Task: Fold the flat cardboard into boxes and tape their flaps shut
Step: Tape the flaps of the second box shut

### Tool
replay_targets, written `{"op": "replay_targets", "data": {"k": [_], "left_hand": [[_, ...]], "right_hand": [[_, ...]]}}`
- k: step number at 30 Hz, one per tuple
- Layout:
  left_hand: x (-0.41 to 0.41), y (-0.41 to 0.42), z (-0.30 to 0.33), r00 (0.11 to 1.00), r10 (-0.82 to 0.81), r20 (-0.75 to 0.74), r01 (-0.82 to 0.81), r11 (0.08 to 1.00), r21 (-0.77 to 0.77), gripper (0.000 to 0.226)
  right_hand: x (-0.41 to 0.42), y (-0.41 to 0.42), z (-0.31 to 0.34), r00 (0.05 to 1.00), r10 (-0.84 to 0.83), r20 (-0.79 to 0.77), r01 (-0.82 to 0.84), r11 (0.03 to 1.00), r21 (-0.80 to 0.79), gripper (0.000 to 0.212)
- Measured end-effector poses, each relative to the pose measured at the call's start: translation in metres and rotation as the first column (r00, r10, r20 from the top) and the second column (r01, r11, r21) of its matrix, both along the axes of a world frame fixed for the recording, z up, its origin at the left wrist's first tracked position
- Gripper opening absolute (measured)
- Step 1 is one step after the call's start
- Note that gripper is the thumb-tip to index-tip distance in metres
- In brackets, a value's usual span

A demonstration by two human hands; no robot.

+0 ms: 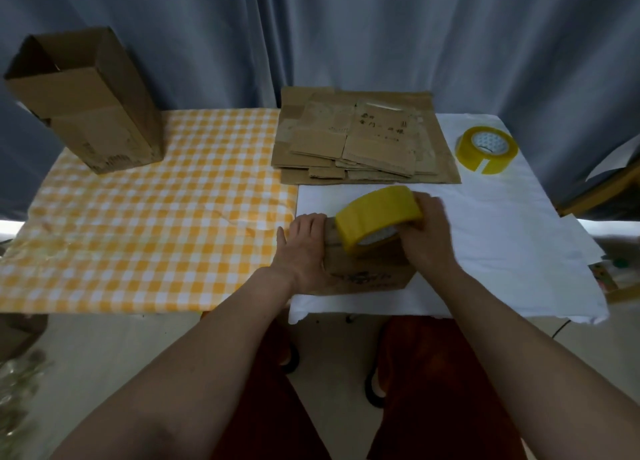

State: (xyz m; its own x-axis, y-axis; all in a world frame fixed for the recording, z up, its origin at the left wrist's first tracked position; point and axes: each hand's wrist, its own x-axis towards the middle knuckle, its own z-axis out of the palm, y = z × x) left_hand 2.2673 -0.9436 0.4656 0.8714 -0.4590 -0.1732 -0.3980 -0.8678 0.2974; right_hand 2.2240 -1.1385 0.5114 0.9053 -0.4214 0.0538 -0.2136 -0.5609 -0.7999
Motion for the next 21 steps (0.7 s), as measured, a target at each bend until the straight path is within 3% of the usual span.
{"op": "replay_targets", "data": {"k": [3, 6, 11, 14, 21], "left_hand": [[-0.001, -0.002, 0.000, 1.000, 0.001, -0.023, -0.001, 1.000, 0.002, 0.119], [-0.002, -0.005, 0.003, 0.998, -0.004, -0.059, 0.006, 0.999, 0.037, 0.124], [-0.004, -0.018, 0.013, 0.999, -0.020, 0.041, 0.007, 0.957, 0.288, 0.139], [-0.010, -0.040, 0.013, 0.975, -0.141, 0.169, 0.089, 0.956, 0.280, 0.142], [-0.006, -0.067, 0.008, 0.969, -0.165, 0.183, 0.145, 0.982, 0.118, 0.134]], "right_hand": [[-0.006, -0.033, 0.010, 0.989, -0.101, 0.111, 0.118, 0.981, -0.152, 0.038], [-0.008, -0.047, 0.016, 0.992, -0.065, 0.106, 0.090, 0.964, -0.250, 0.042], [-0.005, -0.046, 0.017, 0.995, -0.016, 0.099, 0.047, 0.945, -0.323, 0.051], [-0.008, -0.055, 0.014, 0.994, -0.037, 0.099, 0.065, 0.952, -0.299, 0.053], [-0.006, -0.061, 0.006, 0.990, -0.057, 0.128, 0.067, 0.995, -0.074, 0.041]]}}
